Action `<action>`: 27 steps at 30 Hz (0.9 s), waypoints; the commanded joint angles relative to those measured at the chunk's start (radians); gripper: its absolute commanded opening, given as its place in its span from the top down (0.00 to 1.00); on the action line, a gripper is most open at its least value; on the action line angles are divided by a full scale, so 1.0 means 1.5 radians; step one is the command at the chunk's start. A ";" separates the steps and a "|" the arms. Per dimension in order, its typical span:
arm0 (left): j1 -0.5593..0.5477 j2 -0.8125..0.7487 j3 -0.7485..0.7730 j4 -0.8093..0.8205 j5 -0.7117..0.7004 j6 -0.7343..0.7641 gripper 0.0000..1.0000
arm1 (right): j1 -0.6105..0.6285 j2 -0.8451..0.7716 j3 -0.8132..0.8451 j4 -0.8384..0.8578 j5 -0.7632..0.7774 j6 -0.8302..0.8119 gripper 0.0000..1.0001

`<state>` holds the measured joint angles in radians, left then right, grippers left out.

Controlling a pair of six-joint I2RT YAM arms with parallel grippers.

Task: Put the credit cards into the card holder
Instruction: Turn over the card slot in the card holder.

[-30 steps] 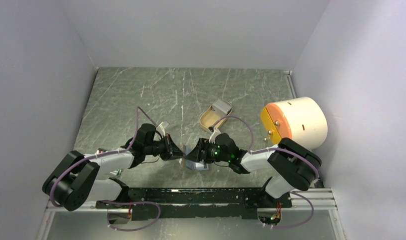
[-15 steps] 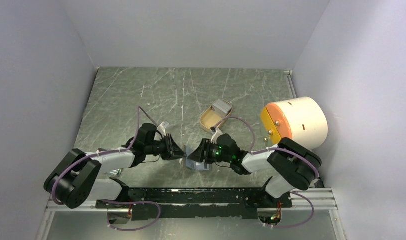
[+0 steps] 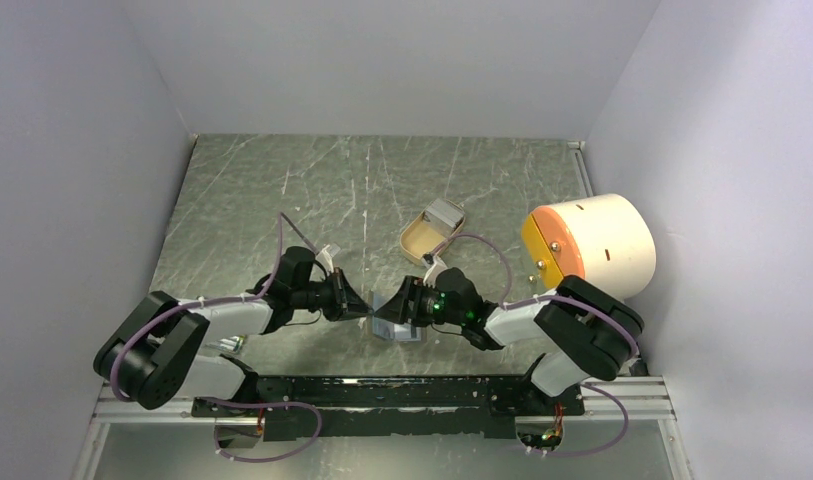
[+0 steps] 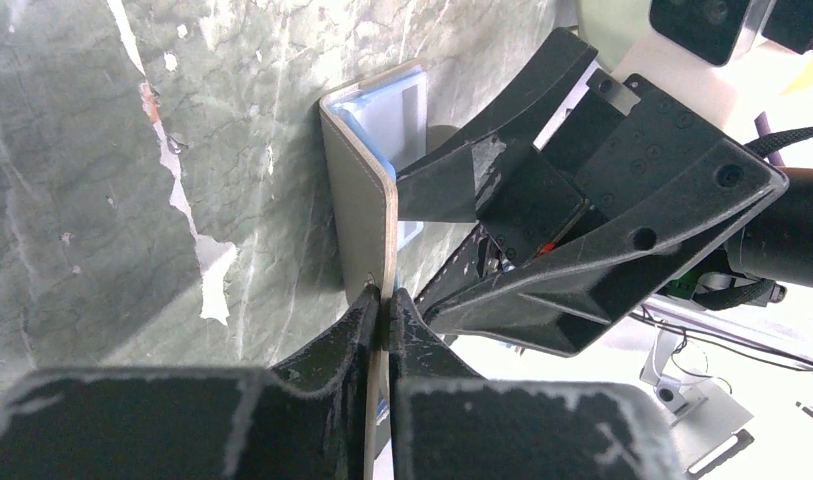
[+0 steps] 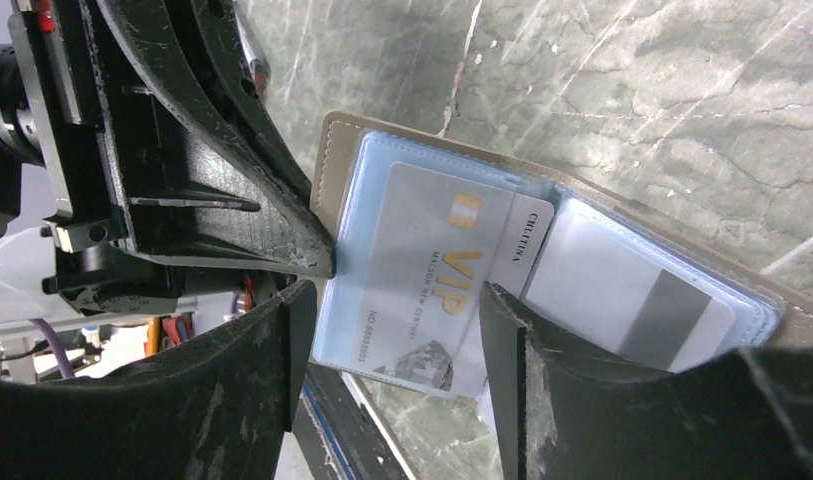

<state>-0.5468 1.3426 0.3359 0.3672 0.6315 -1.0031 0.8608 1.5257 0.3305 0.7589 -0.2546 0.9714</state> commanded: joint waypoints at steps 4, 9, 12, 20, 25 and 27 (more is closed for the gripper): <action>-0.006 -0.058 0.034 -0.083 -0.027 0.032 0.91 | -0.006 -0.050 0.006 -0.070 0.033 -0.022 0.40; -0.006 -0.116 0.059 -0.183 -0.074 0.056 0.91 | -0.006 -0.063 0.017 -0.109 0.043 -0.040 0.52; -0.006 -0.129 0.061 -0.184 -0.075 0.051 0.91 | -0.006 -0.046 0.022 -0.114 0.043 -0.043 0.62; -0.025 -0.083 0.090 -0.202 -0.087 0.060 0.91 | -0.006 -0.016 0.040 -0.137 0.047 -0.058 0.74; -0.045 -0.062 0.120 -0.217 -0.099 0.065 0.91 | -0.005 0.004 0.046 -0.145 0.047 -0.055 0.72; -0.050 -0.052 0.129 -0.220 -0.104 0.065 0.91 | -0.006 0.011 0.053 -0.158 0.052 -0.056 0.72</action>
<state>-0.6044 1.2453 0.4770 0.0505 0.4961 -0.9192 0.8577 1.5173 0.3798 0.5583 -0.2008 0.9024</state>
